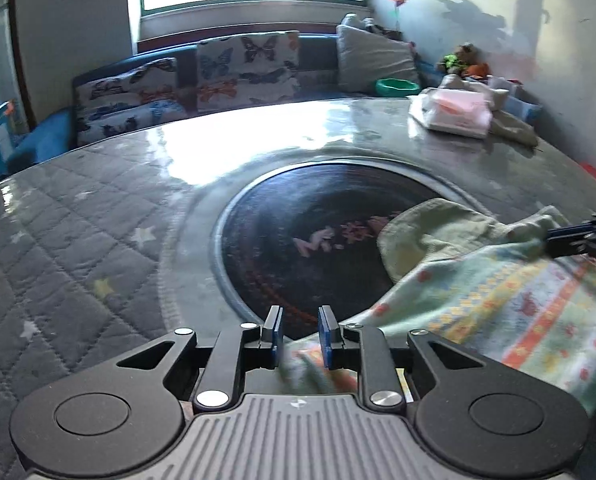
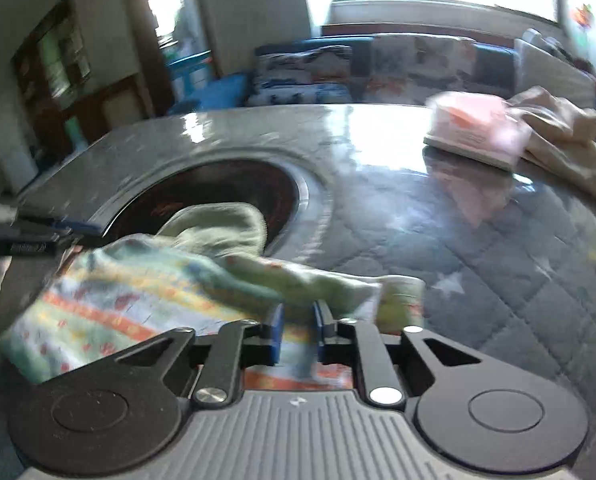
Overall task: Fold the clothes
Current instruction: 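Lower the folded hem onto the shirt and open both grippers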
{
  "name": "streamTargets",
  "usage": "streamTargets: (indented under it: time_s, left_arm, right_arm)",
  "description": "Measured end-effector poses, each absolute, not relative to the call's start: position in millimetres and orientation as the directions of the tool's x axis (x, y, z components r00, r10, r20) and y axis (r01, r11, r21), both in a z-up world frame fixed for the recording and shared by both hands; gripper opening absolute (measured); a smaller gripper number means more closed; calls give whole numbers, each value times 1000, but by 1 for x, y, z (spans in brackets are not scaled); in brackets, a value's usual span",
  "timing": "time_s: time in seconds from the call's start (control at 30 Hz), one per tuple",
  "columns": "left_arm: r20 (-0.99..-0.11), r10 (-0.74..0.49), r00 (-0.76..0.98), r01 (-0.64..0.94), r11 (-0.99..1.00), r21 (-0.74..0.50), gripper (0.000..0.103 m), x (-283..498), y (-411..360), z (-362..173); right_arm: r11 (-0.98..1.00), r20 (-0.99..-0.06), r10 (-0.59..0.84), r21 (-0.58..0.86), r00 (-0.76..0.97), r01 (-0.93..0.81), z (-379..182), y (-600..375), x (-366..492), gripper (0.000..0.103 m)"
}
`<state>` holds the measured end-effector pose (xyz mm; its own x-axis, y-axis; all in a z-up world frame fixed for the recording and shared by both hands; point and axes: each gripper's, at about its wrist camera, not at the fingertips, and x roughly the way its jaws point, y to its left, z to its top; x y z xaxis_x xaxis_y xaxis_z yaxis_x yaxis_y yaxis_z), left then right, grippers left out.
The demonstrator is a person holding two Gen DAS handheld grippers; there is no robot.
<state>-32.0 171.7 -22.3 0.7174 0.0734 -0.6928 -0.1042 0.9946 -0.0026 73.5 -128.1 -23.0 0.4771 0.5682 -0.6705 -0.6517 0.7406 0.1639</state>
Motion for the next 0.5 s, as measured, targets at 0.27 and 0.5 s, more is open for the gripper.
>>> streamTargets:
  time_s: [0.27,0.5]
  left_arm:
    - [-647,-36,762,-20,997,-79,21,-35,140,4]
    - [-664,-143,734,70,988,-136,22,-9,104,-4]
  right_arm:
    - [687,-636,615,140,467,-713,-9,-100,65,14]
    - [677,-658,597,107,459,-728,-27,-66,70,15]
